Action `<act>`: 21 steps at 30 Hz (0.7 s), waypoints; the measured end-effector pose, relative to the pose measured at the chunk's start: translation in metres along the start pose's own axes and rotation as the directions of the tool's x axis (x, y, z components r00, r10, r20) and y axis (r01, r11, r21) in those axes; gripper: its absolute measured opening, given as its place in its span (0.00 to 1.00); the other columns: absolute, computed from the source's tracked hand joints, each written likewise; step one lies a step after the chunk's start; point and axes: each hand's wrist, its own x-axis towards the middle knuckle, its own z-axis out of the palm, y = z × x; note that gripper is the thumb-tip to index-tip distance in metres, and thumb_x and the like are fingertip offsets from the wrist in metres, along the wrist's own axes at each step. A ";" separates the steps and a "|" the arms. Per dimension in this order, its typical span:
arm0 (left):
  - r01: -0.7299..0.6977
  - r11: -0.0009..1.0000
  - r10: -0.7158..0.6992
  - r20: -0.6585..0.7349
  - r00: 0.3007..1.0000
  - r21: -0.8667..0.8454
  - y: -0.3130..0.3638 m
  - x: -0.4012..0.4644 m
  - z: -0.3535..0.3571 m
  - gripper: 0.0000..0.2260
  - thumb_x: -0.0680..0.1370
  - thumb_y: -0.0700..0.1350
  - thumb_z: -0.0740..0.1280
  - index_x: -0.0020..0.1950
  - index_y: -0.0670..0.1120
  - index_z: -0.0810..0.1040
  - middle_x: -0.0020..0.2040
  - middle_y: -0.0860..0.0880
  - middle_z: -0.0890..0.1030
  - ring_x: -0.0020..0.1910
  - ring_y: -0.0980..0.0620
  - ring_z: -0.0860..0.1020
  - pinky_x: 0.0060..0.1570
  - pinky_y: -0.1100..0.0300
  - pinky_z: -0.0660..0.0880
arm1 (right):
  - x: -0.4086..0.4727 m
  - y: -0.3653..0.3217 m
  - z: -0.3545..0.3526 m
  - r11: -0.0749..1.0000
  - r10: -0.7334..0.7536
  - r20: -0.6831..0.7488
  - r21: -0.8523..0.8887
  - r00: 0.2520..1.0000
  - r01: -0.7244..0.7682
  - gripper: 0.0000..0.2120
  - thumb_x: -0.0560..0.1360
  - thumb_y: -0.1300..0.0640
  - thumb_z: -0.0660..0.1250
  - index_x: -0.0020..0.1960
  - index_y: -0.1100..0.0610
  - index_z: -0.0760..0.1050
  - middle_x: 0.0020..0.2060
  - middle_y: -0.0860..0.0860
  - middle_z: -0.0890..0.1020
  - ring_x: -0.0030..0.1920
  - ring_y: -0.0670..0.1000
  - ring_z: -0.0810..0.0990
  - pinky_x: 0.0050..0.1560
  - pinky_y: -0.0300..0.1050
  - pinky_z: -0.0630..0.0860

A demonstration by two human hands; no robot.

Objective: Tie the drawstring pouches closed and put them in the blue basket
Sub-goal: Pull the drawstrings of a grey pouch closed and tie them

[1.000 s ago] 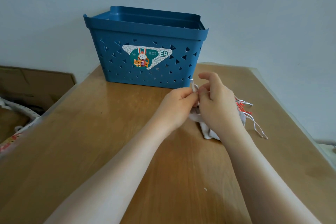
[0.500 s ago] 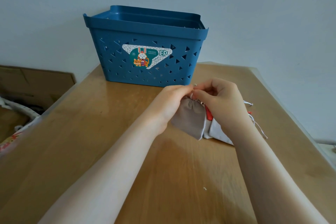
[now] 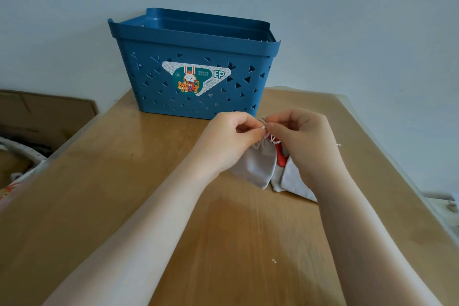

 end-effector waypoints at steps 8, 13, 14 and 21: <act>0.003 0.993 0.004 -0.051 0.999 0.122 0.000 -0.001 0.000 0.04 0.74 0.44 0.70 0.40 0.51 0.82 0.39 0.52 0.83 0.42 0.55 0.80 0.46 0.58 0.74 | -0.003 -0.008 0.005 0.819 -0.202 0.114 -0.525 0.973 0.231 0.10 0.75 0.63 0.63 0.50 0.56 0.82 0.42 0.51 0.83 0.45 0.52 0.79 0.48 0.41 0.72; -0.146 0.913 0.183 -0.064 0.981 0.380 0.008 -0.002 -0.003 0.03 0.75 0.43 0.69 0.43 0.49 0.81 0.34 0.59 0.77 0.35 0.64 0.76 0.36 0.74 0.69 | -0.002 -0.009 0.009 0.638 -0.194 0.179 -0.724 0.964 0.263 0.10 0.77 0.61 0.59 0.56 0.57 0.75 0.51 0.56 0.80 0.52 0.57 0.76 0.50 0.45 0.70; -0.168 0.894 0.213 -0.066 0.975 0.415 0.009 -0.003 -0.004 0.02 0.75 0.43 0.69 0.43 0.48 0.81 0.35 0.58 0.78 0.35 0.62 0.75 0.37 0.72 0.69 | -0.002 -0.010 0.008 0.655 -0.194 0.182 -0.707 0.964 0.266 0.09 0.78 0.61 0.59 0.56 0.59 0.75 0.51 0.56 0.79 0.51 0.56 0.76 0.49 0.43 0.68; -0.176 0.911 0.209 -0.050 0.977 0.372 0.005 -0.002 -0.009 0.03 0.73 0.43 0.70 0.41 0.50 0.79 0.33 0.60 0.77 0.34 0.64 0.75 0.35 0.74 0.68 | -0.002 -0.005 -0.001 0.958 0.050 0.276 -0.285 0.960 0.032 0.09 0.78 0.60 0.60 0.40 0.57 0.74 0.27 0.45 0.73 0.24 0.40 0.71 0.29 0.29 0.65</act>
